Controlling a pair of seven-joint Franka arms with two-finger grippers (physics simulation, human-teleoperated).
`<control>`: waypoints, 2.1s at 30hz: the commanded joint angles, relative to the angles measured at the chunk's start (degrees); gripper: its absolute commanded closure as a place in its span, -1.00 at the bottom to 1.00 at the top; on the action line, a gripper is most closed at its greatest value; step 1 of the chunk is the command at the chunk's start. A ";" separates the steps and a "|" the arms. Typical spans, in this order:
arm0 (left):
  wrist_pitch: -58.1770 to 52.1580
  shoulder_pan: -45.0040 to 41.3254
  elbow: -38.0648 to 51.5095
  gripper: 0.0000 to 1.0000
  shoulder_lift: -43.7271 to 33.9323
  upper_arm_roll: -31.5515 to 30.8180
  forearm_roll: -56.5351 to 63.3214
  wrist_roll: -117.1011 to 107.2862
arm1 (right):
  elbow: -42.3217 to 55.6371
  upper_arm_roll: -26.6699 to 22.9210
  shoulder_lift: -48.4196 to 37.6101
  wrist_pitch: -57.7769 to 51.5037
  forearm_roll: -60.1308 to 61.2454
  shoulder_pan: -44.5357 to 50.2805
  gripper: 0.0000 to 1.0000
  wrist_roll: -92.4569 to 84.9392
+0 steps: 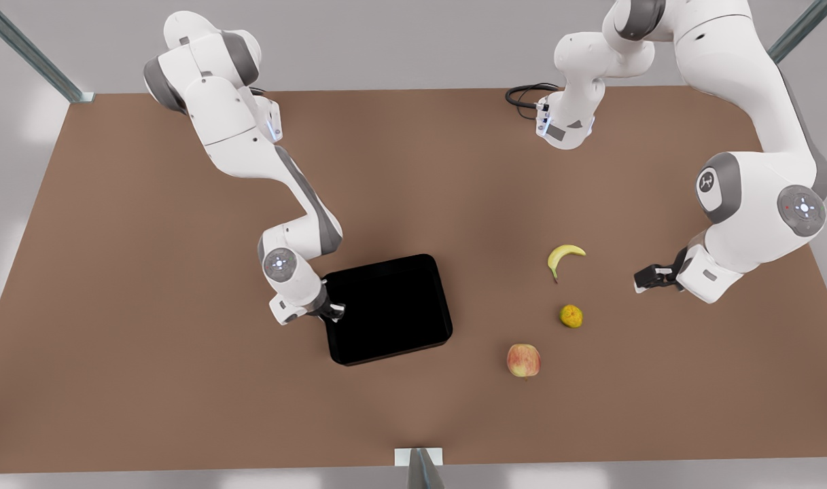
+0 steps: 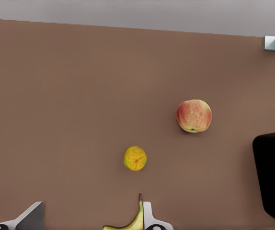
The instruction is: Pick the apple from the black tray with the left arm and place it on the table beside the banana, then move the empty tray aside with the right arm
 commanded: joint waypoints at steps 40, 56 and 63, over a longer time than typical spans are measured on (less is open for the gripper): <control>0.49 -0.35 0.33 -1.00 -0.15 -0.27 1.27 4.67 | 7.32 -20.84 -14.14 -35.70 8.16 -5.03 0.70 -64.11; 0.40 -0.44 0.33 -1.00 -0.32 -0.36 1.97 3.71 | 13.12 -21.64 -4.04 -34.47 10.72 -13.73 0.72 -78.36; 0.40 -0.97 0.33 -1.00 -0.32 -0.27 2.06 3.71 | 17.17 -22.52 1.24 -34.38 10.72 -13.82 0.39 -77.40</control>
